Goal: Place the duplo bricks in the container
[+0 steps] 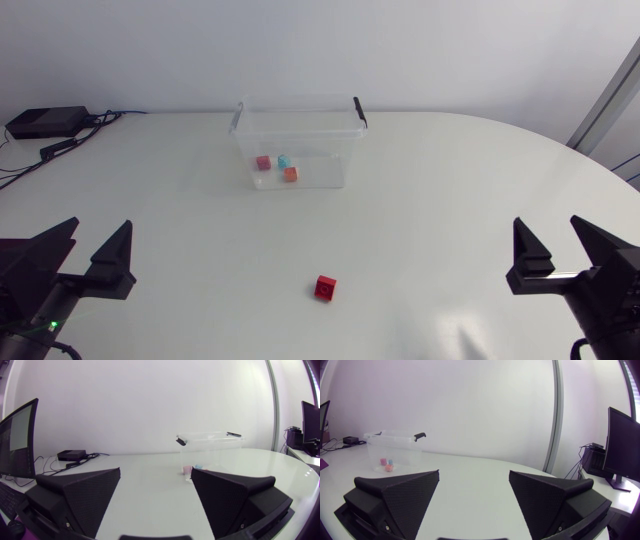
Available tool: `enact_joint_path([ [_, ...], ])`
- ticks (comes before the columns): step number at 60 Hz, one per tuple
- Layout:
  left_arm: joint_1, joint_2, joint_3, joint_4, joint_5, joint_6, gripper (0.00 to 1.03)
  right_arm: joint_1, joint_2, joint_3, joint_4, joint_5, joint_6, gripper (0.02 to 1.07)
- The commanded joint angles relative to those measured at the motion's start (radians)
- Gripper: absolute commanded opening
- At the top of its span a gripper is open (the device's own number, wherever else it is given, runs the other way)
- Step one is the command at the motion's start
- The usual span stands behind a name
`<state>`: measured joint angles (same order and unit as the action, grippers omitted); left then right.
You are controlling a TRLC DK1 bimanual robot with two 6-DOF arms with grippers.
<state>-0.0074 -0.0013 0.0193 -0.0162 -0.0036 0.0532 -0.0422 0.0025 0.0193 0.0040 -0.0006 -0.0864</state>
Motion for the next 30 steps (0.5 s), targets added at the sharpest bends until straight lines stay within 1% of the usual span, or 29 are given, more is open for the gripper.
enact_joint_path([
  [1, 0.004, -0.011, -0.018, 0.009, 0.008, 0.014, 0.99, 0.011, -0.009, -0.019, -0.009, -0.007, 0.014, 1.03],
  [30, 0.004, -0.011, -0.018, 0.009, 0.008, 0.014, 0.99, -0.005, -0.009, -0.019, -0.013, 0.001, 0.013, 1.03],
])
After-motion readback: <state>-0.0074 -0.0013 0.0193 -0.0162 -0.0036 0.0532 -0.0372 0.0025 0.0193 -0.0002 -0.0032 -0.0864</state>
